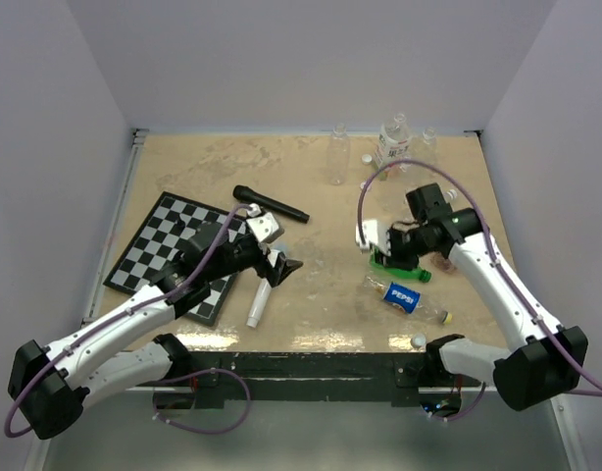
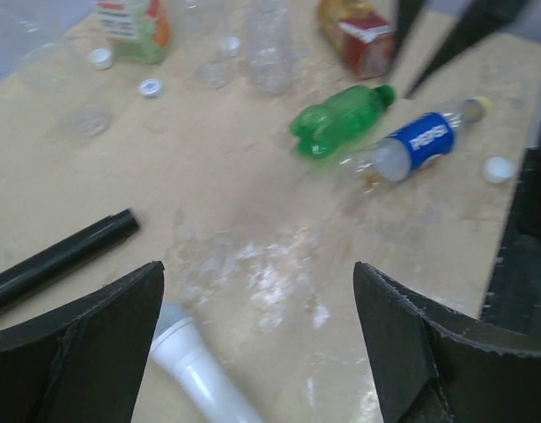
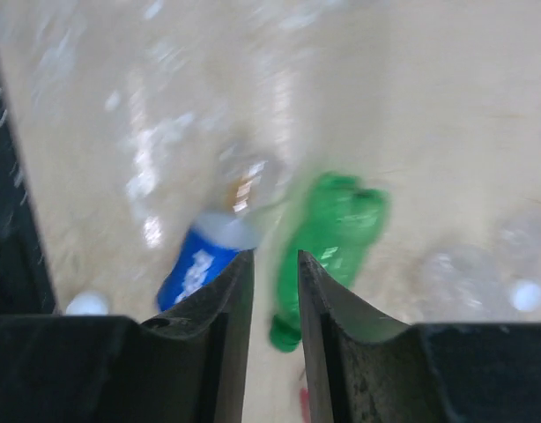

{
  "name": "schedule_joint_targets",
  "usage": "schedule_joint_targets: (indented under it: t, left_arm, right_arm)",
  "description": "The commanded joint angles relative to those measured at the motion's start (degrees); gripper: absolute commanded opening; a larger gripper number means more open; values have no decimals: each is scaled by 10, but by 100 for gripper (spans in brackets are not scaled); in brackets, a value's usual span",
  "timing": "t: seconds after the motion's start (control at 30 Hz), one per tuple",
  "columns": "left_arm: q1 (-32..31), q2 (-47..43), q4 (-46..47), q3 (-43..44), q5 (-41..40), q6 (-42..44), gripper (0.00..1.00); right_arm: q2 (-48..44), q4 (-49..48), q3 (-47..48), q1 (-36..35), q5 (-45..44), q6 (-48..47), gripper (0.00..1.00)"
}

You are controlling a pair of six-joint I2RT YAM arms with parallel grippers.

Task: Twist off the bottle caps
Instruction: Pick up the bottle cap from the corner of the board.

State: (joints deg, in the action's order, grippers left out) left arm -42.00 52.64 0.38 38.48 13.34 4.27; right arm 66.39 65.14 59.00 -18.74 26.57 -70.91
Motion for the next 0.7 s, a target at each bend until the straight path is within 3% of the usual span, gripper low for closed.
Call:
schedule_joint_targets:
  t: [0.0,0.13,0.3,0.6,0.67]
  left_arm:
    - [-5,40,140,-26,185,-206,88]
    - [-99,104,301,-85,131,-369,76]
    - [-212,239,328,-35,-13,-480,58]
    - [-315,472,97,225,-175,-538,51]
    - [-327,517,45,278,-187,-542,44]
  right_arm:
    - [31,-213,117,53,49,337,32]
    - [36,-364,109,140,92,536,36]
    - [30,-449,77,163,26,643,43]
    - [22,-517,0,230,80,663,46]
    - [20,-519,-5,231,88,663,46]
